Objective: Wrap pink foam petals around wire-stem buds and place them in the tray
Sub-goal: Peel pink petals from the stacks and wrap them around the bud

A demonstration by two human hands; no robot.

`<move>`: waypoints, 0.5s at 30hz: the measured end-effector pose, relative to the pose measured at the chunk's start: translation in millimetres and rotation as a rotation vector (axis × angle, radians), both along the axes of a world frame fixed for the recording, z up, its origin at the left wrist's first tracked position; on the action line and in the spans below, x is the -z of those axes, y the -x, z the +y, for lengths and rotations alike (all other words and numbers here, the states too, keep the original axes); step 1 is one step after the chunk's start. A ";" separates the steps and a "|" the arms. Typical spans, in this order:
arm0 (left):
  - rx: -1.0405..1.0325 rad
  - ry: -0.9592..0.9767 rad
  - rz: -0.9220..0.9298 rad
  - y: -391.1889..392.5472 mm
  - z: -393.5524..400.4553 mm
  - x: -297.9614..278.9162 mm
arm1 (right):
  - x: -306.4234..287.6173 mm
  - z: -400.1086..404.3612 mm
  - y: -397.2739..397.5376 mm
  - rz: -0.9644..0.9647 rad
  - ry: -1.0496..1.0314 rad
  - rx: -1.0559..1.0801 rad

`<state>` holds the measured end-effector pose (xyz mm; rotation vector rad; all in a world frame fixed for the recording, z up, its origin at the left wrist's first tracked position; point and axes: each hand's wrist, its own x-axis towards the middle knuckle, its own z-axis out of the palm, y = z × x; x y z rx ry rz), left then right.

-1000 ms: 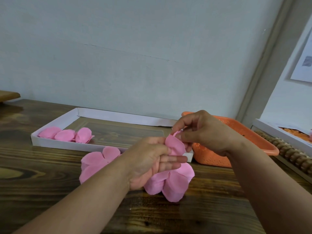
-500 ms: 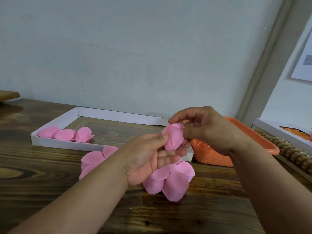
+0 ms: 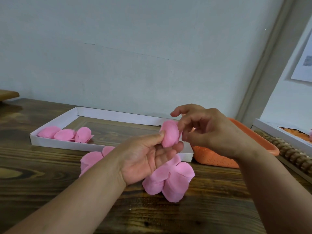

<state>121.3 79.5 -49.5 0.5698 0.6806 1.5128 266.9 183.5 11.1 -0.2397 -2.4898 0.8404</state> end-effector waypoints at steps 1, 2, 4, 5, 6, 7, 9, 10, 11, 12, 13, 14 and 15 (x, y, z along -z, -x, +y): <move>0.003 0.001 -0.005 -0.1 0.0 -0.1 | -0.3 -0.2 -0.6 -0.016 -0.026 0.006; 0.007 0.002 -0.009 -0.3 -0.1 -0.1 | -0.6 -0.7 -1.0 -0.035 -0.055 0.011; 0.024 0.010 -0.031 -0.1 0.1 0.2 | -0.7 -2.1 -1.3 -0.085 -0.132 0.029; 0.035 0.016 -0.050 0.3 0.2 0.3 | -0.7 -2.3 -1.4 -0.106 -0.161 0.041; 0.045 0.022 -0.066 0.8 0.2 0.1 | -0.5 -2.1 -1.7 -0.112 -0.167 0.048; 0.055 0.027 -0.080 1.2 0.2 -0.2 | -0.4 -2.2 -2.2 -0.101 -0.158 0.049; 0.067 0.033 -0.105 2.2 0.5 -0.5 | -0.6 -3.6 -2.7 -0.055 -0.137 0.043; 0.070 0.036 -0.117 2.6 0.6 -0.8 | -0.2 -4.5 -2.6 -0.031 -0.141 0.043; 0.071 0.041 -0.129 3.0 0.9 -1.0 | 0.5 -5.4 -2.3 -0.012 -0.156 0.047; 0.074 0.048 -0.141 3.5 1.1 -0.9 | 1.5 -6.4 -1.7 0.001 -0.182 0.054; 0.081 0.056 -0.155 3.9 1.4 -0.9 | 2.4 -7.3 -1.1 0.007 -0.220 0.061; 0.092 0.064 -0.168 4.7 1.5 -0.7 | 3.1 -8.3 -0.8 0.011 -0.266 0.064; 0.109 0.072 -0.181 5.0 1.4 -0.8 | 3.4 -9.3 -0.7 0.016 -0.316 0.061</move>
